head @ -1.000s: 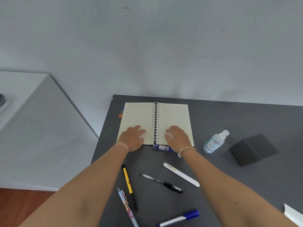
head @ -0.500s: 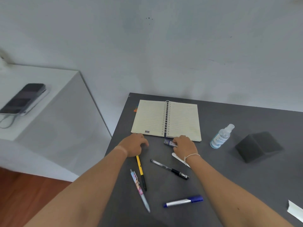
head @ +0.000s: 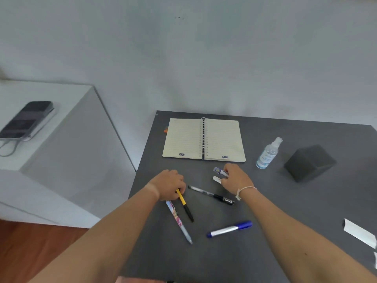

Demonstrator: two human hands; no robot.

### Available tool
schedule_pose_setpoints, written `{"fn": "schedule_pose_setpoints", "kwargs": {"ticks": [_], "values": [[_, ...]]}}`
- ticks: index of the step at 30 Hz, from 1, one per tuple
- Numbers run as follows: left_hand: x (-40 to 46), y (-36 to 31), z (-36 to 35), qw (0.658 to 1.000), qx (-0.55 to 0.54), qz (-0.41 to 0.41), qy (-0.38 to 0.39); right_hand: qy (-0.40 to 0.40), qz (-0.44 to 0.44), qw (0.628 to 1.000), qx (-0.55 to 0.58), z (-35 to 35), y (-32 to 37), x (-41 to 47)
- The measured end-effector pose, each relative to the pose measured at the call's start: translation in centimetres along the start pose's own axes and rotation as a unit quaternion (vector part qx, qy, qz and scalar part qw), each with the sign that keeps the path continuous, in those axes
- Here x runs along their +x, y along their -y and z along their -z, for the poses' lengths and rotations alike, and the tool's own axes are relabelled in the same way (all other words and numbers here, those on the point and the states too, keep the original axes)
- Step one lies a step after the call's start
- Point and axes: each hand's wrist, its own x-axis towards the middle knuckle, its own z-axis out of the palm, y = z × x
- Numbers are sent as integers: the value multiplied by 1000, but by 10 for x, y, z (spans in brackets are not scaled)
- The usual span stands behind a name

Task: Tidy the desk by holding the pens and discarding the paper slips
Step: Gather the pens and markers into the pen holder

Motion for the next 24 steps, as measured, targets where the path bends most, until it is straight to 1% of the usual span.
{"fn": "schedule_pose_setpoints", "kwargs": {"ticks": [3, 9, 12, 15, 20, 24], "values": [[0, 0, 0, 1000, 7, -13, -6, 0, -11, 1000, -16, -5, -7, -8], [-13, 6, -2, 991, -132, 13, -7, -16, -41, 997, -63, -14, -11, -15], [-21, 10, -3, 984, -176, 19, 3, -25, -47, 996, -72, -14, -8, -16], [-28, 11, -6, 981, -189, 31, 9, -29, -45, 997, -60, -13, -2, -18], [-38, 7, -8, 971, -229, 61, -11, -23, -25, 999, -18, -12, 8, -25], [-42, 3, -6, 978, -202, 49, -6, -12, -8, 1000, -9, -9, 14, -28]]}}
